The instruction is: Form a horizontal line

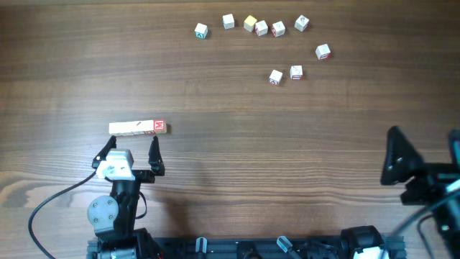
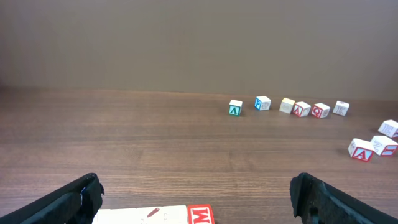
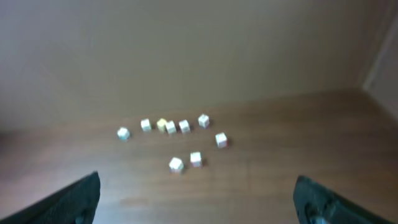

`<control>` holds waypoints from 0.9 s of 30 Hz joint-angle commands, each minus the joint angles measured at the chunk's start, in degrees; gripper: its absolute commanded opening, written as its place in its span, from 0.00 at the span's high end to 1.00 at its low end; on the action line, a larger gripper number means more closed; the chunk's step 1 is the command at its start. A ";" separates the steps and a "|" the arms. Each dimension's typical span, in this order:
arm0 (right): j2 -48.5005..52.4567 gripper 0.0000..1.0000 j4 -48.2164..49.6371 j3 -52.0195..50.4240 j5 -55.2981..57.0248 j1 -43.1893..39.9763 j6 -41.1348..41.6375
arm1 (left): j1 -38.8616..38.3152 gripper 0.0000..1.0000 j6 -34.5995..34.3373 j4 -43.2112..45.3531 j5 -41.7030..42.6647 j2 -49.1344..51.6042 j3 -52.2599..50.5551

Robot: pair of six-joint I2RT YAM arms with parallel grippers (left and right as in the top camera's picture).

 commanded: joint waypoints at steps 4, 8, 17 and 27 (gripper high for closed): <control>-19.08 0.00 21.66 -32.30 -10.21 -6.32 -6.58 | -0.33 0.00 0.48 0.17 -0.74 -0.61 -0.61; -28.61 0.00 39.63 -48.35 -20.59 -10.84 -6.58 | -0.33 0.00 0.48 0.17 -0.74 -0.61 -0.61; -36.94 0.00 64.46 -68.78 -26.36 -12.50 -8.44 | -0.33 0.00 0.48 0.17 -0.74 -0.61 -0.61; -36.89 0.00 76.15 -79.47 -26.97 -12.50 -11.08 | -0.33 0.00 0.48 0.17 -0.74 -0.61 -0.61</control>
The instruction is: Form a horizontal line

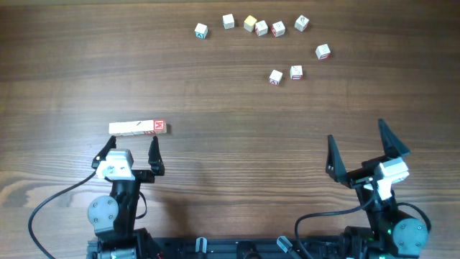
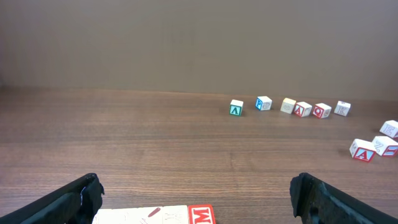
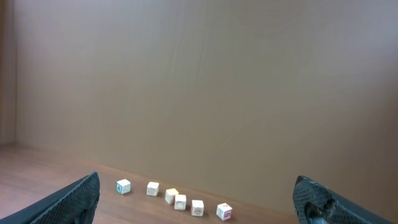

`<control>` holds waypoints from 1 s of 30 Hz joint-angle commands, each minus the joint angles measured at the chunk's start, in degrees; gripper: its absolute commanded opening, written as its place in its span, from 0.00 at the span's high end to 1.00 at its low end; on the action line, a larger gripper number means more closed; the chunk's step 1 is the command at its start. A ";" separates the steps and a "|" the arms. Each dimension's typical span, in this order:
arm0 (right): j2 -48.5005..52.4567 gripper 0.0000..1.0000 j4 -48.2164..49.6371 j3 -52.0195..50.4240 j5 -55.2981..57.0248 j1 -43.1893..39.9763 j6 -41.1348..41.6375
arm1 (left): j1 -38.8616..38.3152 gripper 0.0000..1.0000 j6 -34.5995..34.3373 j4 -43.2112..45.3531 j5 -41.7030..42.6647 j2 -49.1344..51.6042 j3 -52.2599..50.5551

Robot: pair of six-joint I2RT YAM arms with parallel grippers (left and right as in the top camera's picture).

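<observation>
Several small white letter cubes lie scattered at the table's far side: a loose row from a green-marked cube [image 1: 200, 30] to a cube [image 1: 301, 24], with a yellowish cube [image 1: 249, 23] among them. Three more lie nearer, one cube [image 1: 323, 51] apart and a pair [image 1: 285, 75] together. The left wrist view shows the row [image 2: 302, 109]; the right wrist view shows it [image 3: 180, 201] low in frame. My left gripper [image 1: 131, 147] stands open at the front left. My right gripper [image 1: 357, 137] stands open at the front right, with nothing between the fingers.
A flat white box with a red M end [image 1: 136, 127] lies just beyond the left gripper, its edge showing between the open fingers [image 2: 152, 214]. Cables run along the front edge. A brown wall rises behind the table [image 3: 205, 93].
The right arm was at the table's right edge and now sits further left at the front right, gripper open, its camera tilted up toward the back wall. The left arm and cubes are unchanged.
</observation>
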 commanded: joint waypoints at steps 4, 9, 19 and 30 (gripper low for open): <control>-0.94 0.00 0.63 -5.22 -0.79 -0.31 -1.01 | -0.33 0.00 0.48 0.15 -0.57 -0.59 -0.55; -0.96 0.01 -2.75 -7.43 5.31 -0.31 4.42 | -0.33 0.00 0.48 0.15 -0.57 -0.59 -0.55; -0.96 0.00 -11.61 -7.43 7.76 -0.39 4.87 | -0.33 0.00 0.48 0.15 -0.57 -0.59 -0.55; -0.94 0.00 -11.61 -7.43 7.76 -2.27 4.87 | -0.33 0.00 0.48 0.15 -0.57 -0.59 -0.55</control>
